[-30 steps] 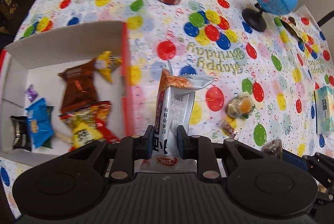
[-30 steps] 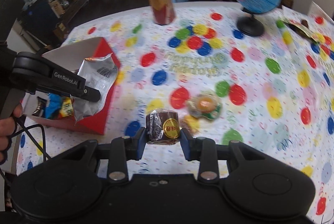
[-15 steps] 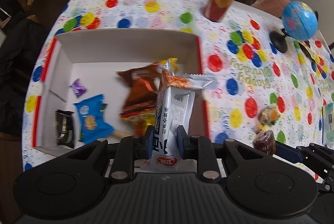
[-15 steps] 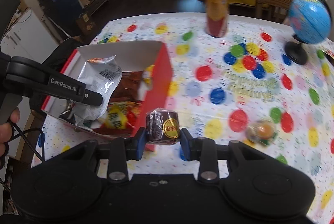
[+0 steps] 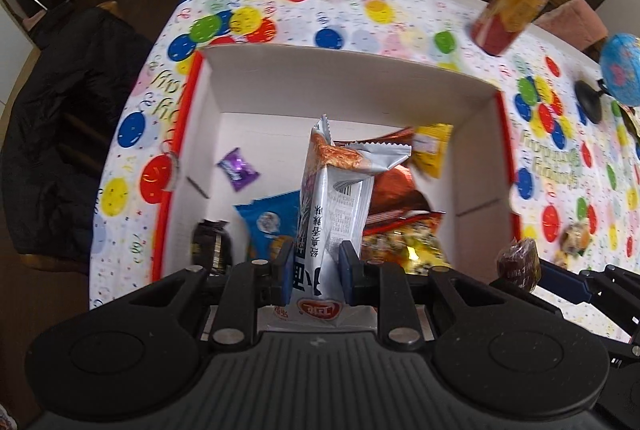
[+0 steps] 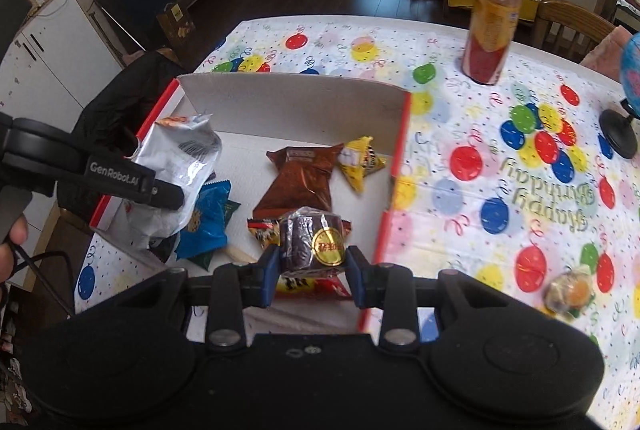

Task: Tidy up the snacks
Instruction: 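Lower the white packet and chocolate into the box and open both grippers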

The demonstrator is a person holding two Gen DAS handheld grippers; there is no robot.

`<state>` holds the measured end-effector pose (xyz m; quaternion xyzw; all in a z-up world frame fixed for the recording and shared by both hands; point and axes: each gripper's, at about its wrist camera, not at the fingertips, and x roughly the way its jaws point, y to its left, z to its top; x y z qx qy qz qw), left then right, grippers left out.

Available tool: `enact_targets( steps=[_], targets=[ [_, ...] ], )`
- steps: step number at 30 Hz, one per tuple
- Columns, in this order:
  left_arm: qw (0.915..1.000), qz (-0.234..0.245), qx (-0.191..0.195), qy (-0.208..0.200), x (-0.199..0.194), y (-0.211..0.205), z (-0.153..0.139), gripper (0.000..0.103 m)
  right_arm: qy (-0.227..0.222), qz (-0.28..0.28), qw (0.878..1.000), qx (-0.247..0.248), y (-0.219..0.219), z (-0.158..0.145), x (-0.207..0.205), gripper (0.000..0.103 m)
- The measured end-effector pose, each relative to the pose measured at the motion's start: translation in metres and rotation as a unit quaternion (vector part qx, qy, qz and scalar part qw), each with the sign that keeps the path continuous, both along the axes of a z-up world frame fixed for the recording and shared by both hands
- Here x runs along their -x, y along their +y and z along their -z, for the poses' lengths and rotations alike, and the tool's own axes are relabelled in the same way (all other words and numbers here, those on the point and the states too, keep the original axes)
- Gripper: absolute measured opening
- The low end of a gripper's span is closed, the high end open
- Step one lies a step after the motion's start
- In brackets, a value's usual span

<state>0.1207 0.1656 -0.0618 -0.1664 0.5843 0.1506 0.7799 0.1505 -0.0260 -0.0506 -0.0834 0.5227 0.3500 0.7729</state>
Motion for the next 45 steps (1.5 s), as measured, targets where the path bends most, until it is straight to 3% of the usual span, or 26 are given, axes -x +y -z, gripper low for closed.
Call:
enact_targets(
  steps=[10,23,36,45],
  targets=[
    [0.9998,0.005,0.004,0.021,-0.011,0.031,0.028,0.022,0.007,0.006,0.999,0.031,0.049,0.031,-0.01,0.033],
    [0.9986,0.041,0.008,0.031,-0.026,0.02,0.058,0.022,0.031,0.018,0.998,0.054,0.061,0.057,-0.016,0.033],
    [0.9984,0.05,-0.008,0.027,-0.022,0.013,0.054,0.025,0.028,0.02,0.998,0.044,0.054,0.047,-0.01,0.037],
    [0.9984,0.055,-0.015,0.01,-0.008,0.007,0.039,0.028,0.013,0.027,0.999,0.031,0.041,0.031,-0.001,0.05]
  ],
)
